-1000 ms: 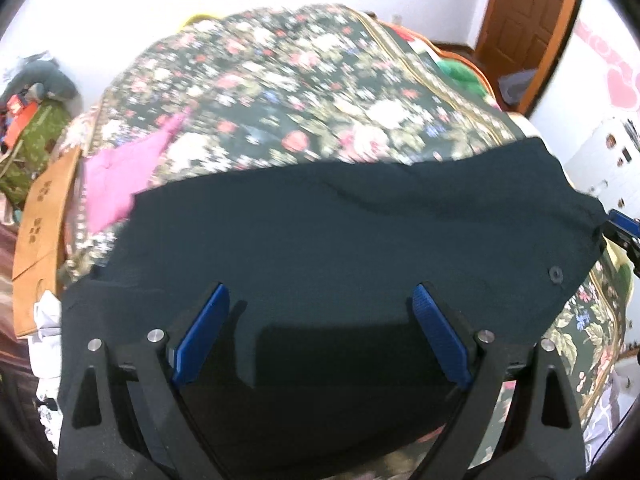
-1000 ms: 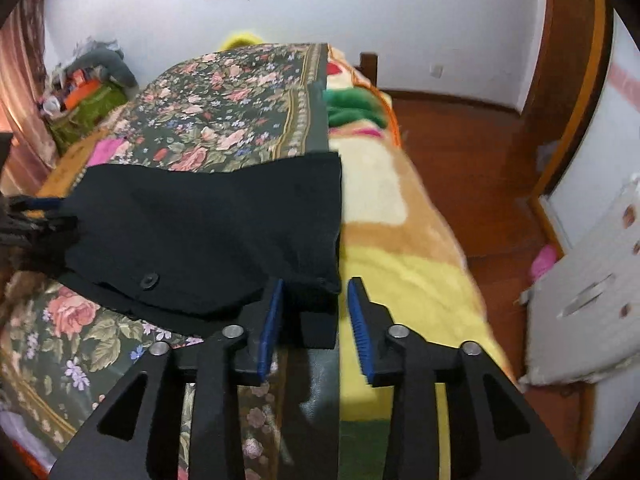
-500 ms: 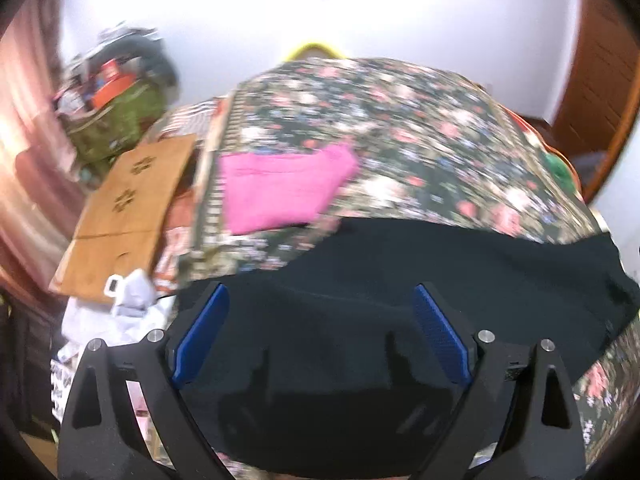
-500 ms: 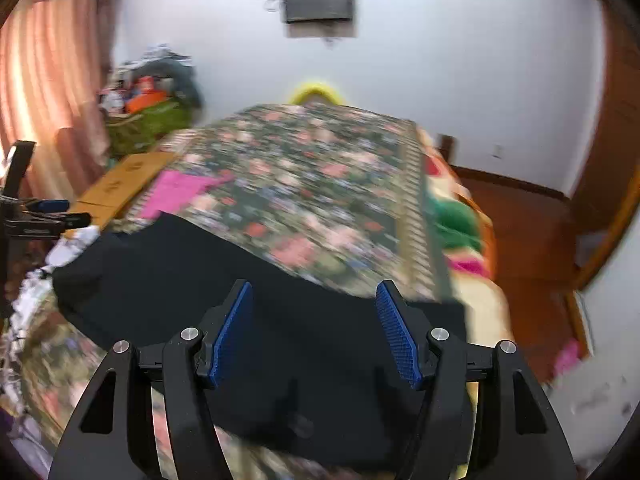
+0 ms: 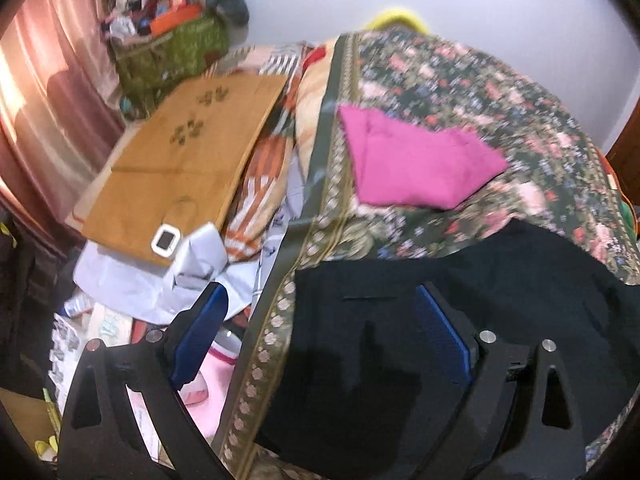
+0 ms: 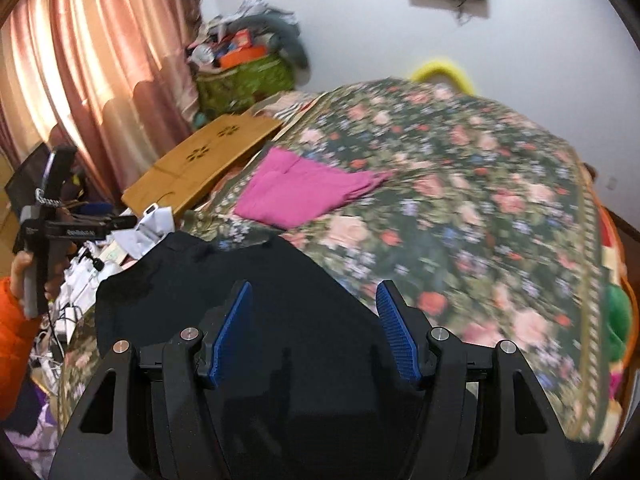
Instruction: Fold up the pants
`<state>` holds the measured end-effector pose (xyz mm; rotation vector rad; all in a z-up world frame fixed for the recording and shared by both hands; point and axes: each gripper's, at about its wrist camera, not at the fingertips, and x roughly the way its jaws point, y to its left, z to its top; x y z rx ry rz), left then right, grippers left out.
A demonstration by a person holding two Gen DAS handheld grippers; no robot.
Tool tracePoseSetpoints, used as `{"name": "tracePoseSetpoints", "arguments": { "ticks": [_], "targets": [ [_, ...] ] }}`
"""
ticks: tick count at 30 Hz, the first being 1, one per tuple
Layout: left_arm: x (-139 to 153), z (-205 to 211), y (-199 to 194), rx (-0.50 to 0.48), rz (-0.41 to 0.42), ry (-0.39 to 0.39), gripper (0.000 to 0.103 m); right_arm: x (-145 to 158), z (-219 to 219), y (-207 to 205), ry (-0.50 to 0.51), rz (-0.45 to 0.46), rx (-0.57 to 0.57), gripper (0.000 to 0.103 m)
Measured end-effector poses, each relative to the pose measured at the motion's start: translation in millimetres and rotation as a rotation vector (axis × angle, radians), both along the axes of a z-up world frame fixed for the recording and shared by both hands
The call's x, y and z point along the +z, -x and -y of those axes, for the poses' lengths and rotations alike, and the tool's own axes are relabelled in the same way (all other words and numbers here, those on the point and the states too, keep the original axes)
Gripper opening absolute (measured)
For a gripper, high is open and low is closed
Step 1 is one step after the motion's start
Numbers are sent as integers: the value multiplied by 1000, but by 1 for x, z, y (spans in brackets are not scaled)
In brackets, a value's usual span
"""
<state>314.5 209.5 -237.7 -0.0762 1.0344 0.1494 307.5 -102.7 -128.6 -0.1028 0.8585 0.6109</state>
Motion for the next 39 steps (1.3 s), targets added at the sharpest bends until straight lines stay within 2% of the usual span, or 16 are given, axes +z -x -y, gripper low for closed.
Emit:
{"name": "tracePoseSetpoints", "arguments": {
  "ticks": [5,7,9,11,14,17,18,19,21,22,28,32,37,38,39],
  "targets": [
    [-48,-28,-24,5,-100,139,94,-20,-43,-32,33,-63,74,60],
    [-65,-37,-33,4,-135,219,89,-29,-58,-44,46,-91,96,60],
    [-76,-40,-39,-6,-165,270,76,-38,-74,-56,65,-122,119,60],
    [-85,-38,-45,-43,-190,324,69,-49,-87,-69,84,-149,132,60],
    [-92,-34,-51,-82,-216,357,60,-63,-101,-85,109,-175,146,46],
    [-93,-31,-51,-115,-217,390,42,-82,-111,-96,132,-246,152,29],
    [-93,-29,-50,-123,-208,378,34,-86,-112,-97,135,-268,153,26],
    [-91,-27,-48,-128,-196,349,31,-90,-113,-98,148,-275,151,23],
    [-87,-21,-43,-147,-164,302,17,-93,-116,-94,175,-255,165,16],
    [-85,-19,-41,-149,-155,278,13,-94,-117,-90,192,-232,178,14],
    [-82,-10,-22,-123,-115,102,12,-94,-123,-83,256,-141,185,9],
    [-85,-7,-12,-108,-116,53,14,-96,-126,-83,264,-124,162,9],
    [-71,-8,-6,-68,-120,63,21,-76,-120,-75,245,-95,121,13],
    [-65,-9,-3,-62,-113,73,25,-69,-116,-71,229,-90,119,13],
    [-59,-10,1,-53,-102,81,33,-63,-112,-66,218,-82,117,15]
  ]
}}
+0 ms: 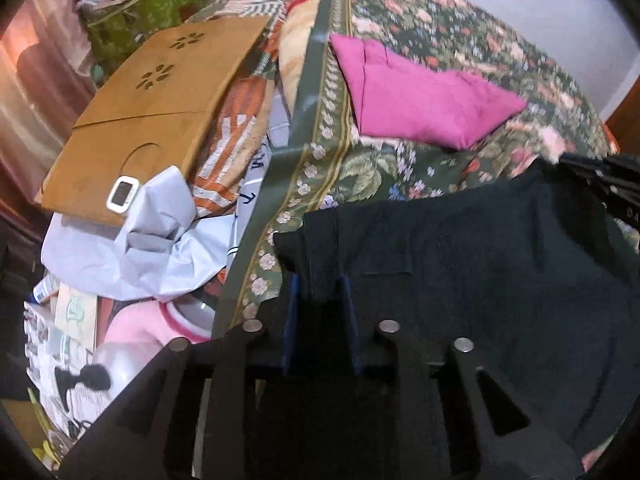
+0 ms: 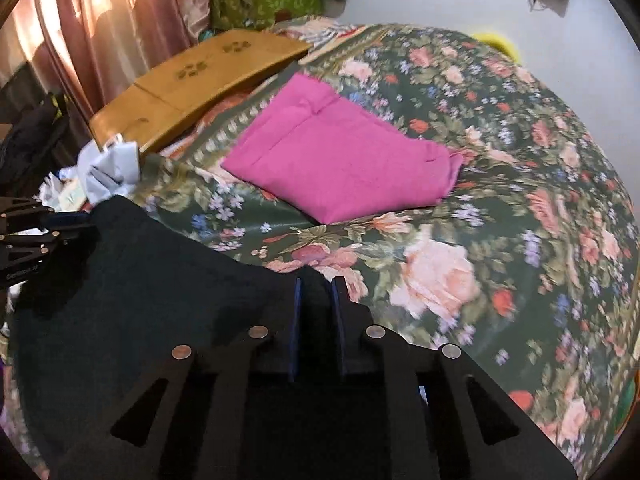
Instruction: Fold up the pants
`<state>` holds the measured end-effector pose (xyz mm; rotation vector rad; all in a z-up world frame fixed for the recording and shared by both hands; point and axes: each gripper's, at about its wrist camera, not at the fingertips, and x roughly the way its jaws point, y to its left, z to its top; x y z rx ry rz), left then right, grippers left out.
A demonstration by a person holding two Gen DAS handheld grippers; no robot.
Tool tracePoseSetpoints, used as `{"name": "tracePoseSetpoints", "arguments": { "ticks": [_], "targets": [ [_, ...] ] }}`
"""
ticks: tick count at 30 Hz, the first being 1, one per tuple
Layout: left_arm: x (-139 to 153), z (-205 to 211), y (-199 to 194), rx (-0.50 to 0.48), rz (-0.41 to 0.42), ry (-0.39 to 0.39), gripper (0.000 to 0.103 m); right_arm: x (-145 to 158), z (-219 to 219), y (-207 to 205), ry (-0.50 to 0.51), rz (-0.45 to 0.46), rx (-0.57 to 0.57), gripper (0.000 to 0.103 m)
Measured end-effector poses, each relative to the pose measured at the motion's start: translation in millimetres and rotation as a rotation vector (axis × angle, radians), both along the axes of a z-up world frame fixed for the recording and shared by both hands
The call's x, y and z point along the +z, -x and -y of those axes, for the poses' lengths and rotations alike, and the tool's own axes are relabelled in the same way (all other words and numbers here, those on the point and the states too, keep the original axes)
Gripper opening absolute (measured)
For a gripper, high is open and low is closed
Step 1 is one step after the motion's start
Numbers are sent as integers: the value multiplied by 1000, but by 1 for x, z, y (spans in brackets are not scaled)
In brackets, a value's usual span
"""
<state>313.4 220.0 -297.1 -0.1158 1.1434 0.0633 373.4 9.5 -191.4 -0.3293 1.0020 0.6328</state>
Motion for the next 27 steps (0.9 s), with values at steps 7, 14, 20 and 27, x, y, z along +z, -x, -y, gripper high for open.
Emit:
{"name": "tracePoseSetpoints", "arguments": {
  "ticks": [7,14,20,27],
  "targets": [
    [47,-2,42,71,106,3,78,41,29,53,-30,76,27,32],
    [51,9,82,63,83,20,88,47,57,106,-64,73,10,38],
    [27,12,107,93,12,127,88,37,76,144,-36,77,-5,38],
    [19,21,116,86,-3,282,88,15,90,168,-13,42,-40,39]
  ]
}}
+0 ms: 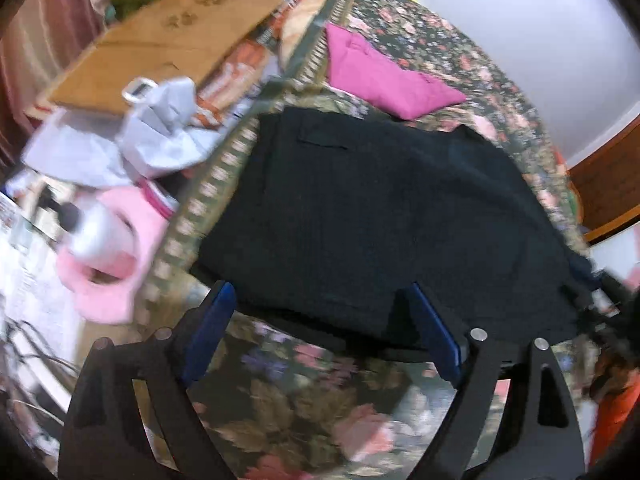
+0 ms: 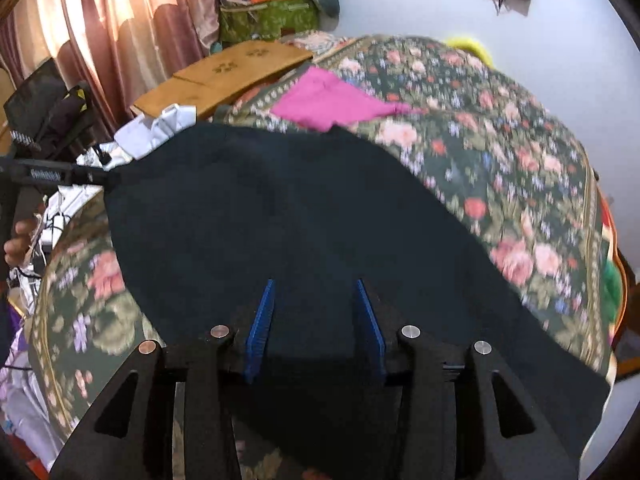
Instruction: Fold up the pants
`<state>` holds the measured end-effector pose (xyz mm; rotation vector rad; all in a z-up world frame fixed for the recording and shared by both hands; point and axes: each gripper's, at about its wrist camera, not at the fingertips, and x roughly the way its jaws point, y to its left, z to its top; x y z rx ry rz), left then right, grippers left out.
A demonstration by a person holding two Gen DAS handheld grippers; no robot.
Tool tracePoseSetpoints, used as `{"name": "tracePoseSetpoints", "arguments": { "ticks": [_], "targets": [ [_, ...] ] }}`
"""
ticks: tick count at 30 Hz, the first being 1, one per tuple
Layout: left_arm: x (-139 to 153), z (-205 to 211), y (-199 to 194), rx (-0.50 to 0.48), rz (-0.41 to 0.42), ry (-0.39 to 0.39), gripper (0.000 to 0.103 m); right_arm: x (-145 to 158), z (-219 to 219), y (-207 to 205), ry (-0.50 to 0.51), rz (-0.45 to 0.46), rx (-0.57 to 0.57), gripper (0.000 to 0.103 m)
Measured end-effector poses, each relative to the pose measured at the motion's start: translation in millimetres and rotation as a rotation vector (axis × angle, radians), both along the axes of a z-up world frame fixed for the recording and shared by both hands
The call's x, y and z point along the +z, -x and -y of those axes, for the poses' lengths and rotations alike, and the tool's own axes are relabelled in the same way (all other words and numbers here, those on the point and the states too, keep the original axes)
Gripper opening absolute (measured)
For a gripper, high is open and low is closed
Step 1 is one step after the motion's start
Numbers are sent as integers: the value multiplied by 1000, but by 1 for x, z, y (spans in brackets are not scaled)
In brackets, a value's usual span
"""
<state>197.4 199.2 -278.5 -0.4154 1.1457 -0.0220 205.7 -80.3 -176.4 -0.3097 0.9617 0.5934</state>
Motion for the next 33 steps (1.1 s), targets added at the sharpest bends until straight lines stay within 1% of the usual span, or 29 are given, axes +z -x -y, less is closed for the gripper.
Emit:
{"name": "tracePoseSetpoints", "arguments": {
  "ticks": [1,4,5,7,8,9,10,11,12,13,15,18,20,22,24,26,28,29,30,33],
  "targets": [
    [-2,0,-2,6,-6,32,88,0,2,2,-11,4,-13,39],
    [-6,1,-6,23,-18,47,88,0,5,6,-36,-15,-42,40],
    [-6,-1,-7,33,-20,55,86,0,6,5,-44,-23,-49,41],
    [-3,-3,-7,51,-3,55,75,-2,7,8,-48,-23,-56,43],
    [-1,-4,-7,60,7,29,57,-2,8,8,-50,-25,-60,44],
    [1,-5,-7,70,13,-8,35,-2,9,8,-54,-28,-63,44],
    [0,-7,-7,73,14,-34,30,-3,9,7,-57,-32,-65,45],
    [-2,-8,-8,69,12,-35,26,-3,9,7,-61,-35,-69,45],
    [-3,-10,-7,69,14,-28,18,-3,10,7,-66,-39,-72,46],
    [-2,-10,-6,67,20,-41,17,-4,10,6,-69,-42,-75,46],
    [5,-10,0,62,54,-99,15,-4,11,6,-75,-47,-77,46],
    [17,-15,8,69,103,-133,15,-3,11,4,-80,-59,-77,47],
    [21,-18,11,72,116,-149,15,-2,11,3,-82,-69,-74,47],
    [17,-19,13,78,102,-164,14,1,10,3,-81,-77,-73,47],
    [4,-20,14,81,69,-171,14,8,6,4,-85,-71,-65,47],
    [-14,-24,15,94,28,-141,14,16,0,6,-104,-47,-42,47],
    [-26,-27,16,107,11,-112,14,23,-9,4,-110,-26,-21,48],
    [-27,-26,16,108,12,-113,14,25,-12,2,-110,-17,-16,52],
    [-27,-24,17,108,14,-122,14,25,-16,-1,-107,-7,-13,56],
    [-25,-17,17,92,17,-175,15,20,-27,-14,-89,2,-15,58]
  ]
}}
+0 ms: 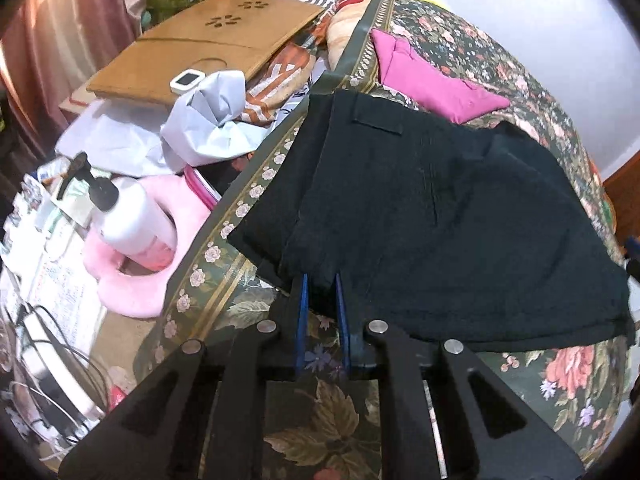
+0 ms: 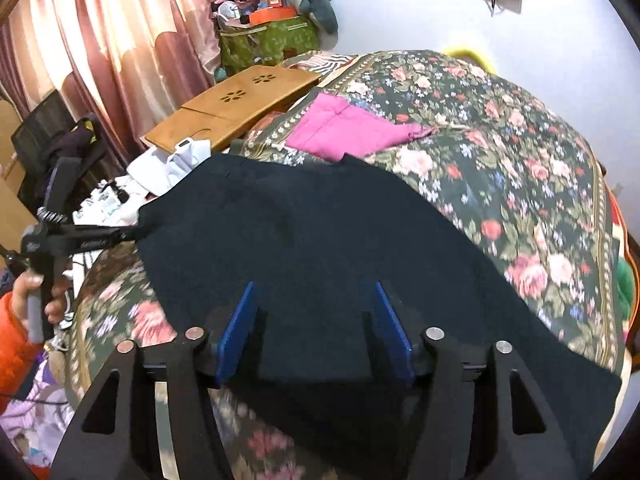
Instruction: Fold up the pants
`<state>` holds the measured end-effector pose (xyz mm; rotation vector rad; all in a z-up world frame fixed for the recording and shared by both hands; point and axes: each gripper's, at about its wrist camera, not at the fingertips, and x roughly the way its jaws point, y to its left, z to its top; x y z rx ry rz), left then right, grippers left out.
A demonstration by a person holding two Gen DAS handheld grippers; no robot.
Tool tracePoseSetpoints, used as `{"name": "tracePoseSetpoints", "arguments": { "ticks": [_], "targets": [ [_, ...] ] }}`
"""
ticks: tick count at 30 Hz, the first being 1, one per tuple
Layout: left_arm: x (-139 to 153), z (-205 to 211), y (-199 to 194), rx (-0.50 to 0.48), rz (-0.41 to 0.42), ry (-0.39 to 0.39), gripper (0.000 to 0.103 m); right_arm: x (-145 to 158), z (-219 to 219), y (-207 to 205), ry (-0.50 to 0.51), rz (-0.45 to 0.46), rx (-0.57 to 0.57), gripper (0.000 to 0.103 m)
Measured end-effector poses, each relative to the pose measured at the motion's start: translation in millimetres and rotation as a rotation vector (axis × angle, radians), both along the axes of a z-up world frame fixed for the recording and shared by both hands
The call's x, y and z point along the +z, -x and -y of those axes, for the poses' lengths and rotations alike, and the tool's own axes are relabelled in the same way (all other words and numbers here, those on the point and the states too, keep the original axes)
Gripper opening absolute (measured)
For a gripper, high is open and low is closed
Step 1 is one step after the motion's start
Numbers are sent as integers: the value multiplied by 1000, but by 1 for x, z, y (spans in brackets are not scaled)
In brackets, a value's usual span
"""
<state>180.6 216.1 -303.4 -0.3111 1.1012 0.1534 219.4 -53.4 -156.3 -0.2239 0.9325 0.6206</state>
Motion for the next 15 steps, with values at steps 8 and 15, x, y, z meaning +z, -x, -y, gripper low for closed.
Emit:
{"name": "tracePoseSetpoints", "arguments": {
  "ticks": [8,15],
  "targets": [
    [21,9,5,-47,5,-141,20,-31,0,3,-46,-153,15,61],
    [59,21,-2,-72,78,-160,56,-20,19,27,-104,-173,18,62]
  ]
}}
